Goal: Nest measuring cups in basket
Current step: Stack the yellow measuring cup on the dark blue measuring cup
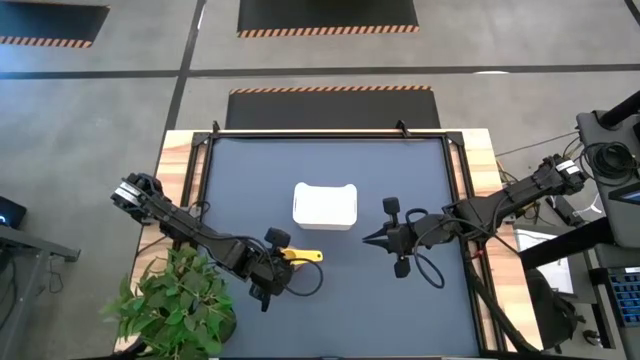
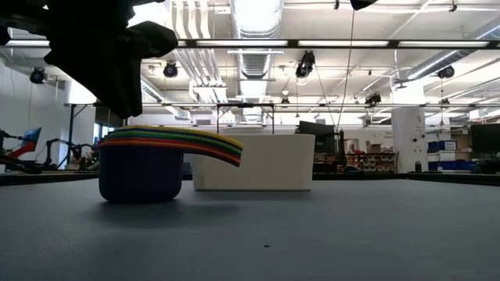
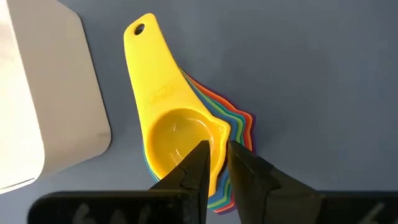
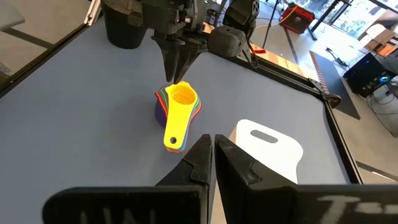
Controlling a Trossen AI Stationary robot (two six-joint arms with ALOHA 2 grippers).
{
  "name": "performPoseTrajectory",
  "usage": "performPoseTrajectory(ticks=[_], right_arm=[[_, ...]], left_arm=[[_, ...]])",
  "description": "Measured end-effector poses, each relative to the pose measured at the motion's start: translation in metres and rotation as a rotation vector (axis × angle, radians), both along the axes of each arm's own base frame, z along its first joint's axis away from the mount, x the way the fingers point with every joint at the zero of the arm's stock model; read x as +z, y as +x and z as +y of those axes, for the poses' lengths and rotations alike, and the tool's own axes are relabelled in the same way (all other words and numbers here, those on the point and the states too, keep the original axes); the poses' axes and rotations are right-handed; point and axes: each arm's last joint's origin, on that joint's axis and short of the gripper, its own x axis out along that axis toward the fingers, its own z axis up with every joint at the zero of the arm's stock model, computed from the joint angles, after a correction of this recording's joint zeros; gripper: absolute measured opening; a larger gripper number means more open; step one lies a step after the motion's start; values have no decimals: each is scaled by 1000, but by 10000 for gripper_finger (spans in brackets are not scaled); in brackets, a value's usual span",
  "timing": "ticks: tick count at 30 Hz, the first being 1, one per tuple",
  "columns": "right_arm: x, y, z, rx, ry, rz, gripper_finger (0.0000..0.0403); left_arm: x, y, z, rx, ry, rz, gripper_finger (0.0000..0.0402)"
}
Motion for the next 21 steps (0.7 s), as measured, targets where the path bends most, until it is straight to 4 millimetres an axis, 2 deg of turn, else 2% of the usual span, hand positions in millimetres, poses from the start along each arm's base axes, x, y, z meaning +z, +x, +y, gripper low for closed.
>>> performPoseTrajectory(ticks=[8, 13, 21], right_arm=[[0, 0, 0, 0, 0, 0, 9], [0, 0, 0, 0, 0, 0, 9], [0, 0, 0, 0, 0, 0, 9]], left_arm=[[1, 2, 3, 42, 63, -47, 38], [-3, 0, 4, 41, 72, -34, 6], [-11, -2, 5, 47, 70, -31, 1]])
